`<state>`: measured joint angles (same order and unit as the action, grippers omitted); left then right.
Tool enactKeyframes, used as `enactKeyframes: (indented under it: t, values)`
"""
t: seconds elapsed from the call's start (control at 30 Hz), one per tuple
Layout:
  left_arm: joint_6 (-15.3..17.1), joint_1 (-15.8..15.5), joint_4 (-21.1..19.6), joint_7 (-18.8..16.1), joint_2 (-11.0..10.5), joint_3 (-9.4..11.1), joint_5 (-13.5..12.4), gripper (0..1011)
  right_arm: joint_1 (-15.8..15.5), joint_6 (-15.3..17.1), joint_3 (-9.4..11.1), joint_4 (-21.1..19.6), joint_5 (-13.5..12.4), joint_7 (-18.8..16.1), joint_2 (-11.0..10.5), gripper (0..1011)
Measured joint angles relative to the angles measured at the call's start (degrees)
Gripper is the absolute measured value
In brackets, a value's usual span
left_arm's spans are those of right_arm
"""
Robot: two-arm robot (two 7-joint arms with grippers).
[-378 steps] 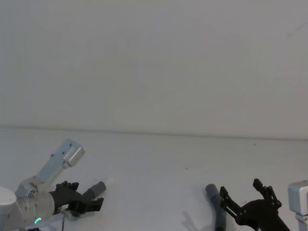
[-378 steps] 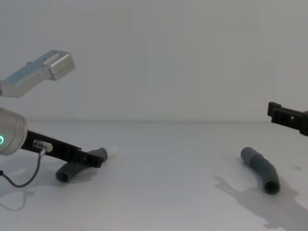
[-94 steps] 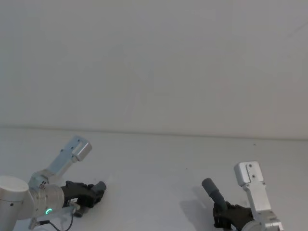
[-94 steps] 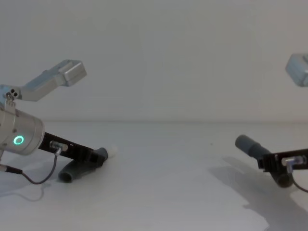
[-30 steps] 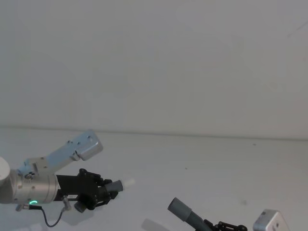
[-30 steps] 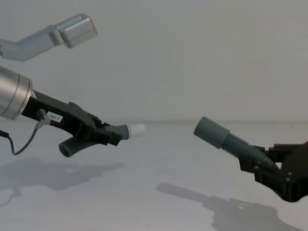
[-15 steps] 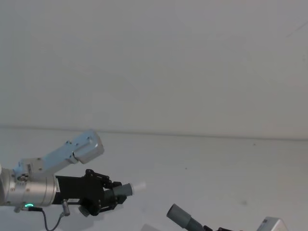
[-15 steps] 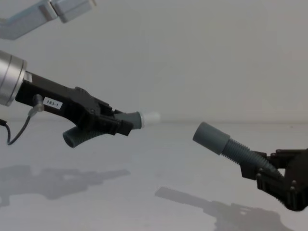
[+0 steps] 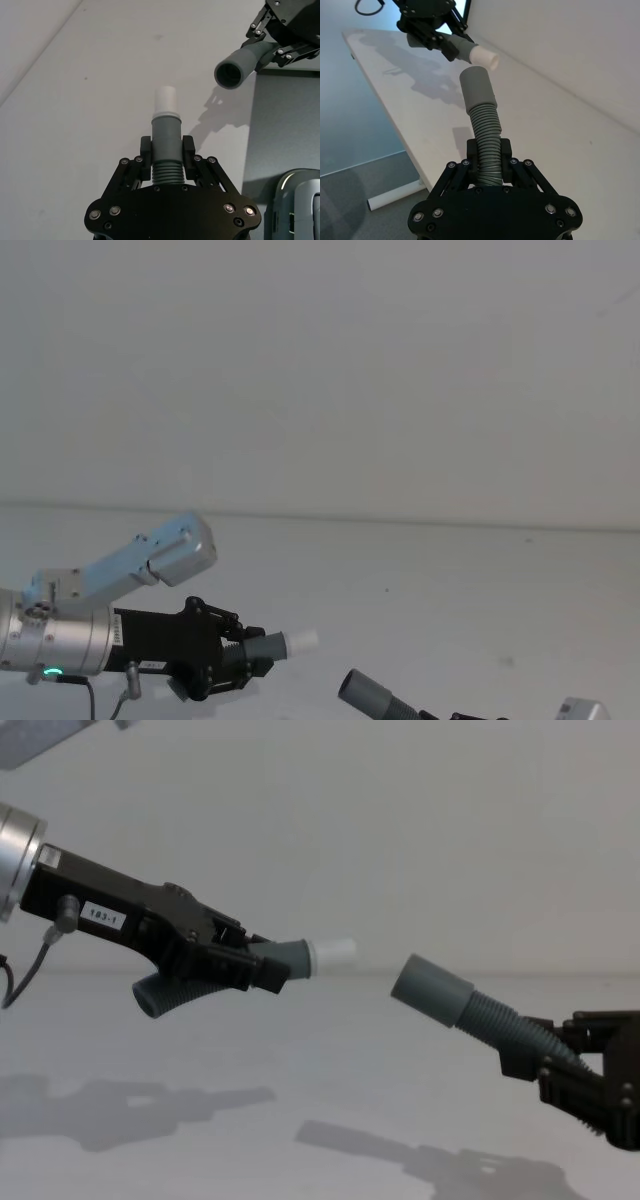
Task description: Use both hands to pick up one end of the pipe from the table, align the ends, and insert them.
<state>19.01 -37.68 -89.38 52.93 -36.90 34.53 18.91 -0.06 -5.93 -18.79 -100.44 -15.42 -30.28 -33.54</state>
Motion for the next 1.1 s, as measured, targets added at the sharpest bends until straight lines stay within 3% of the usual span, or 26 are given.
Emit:
enactKeyframes:
  t: [0.43, 1.1]
  values:
    - [0.03, -1.79, -0.51, 2.91, -0.32, 1.67, 0.73, 325, 0.32, -2.14, -0.21, -0.53, -0.55, -1.31, -1.61, 230]
    - [0.72, -4.02, -1.42, 5.33, -1.03, 3.50, 1.55, 325, 1.26, -2.01, -0.94, 0.26, 0.63, -0.49, -1.40, 230]
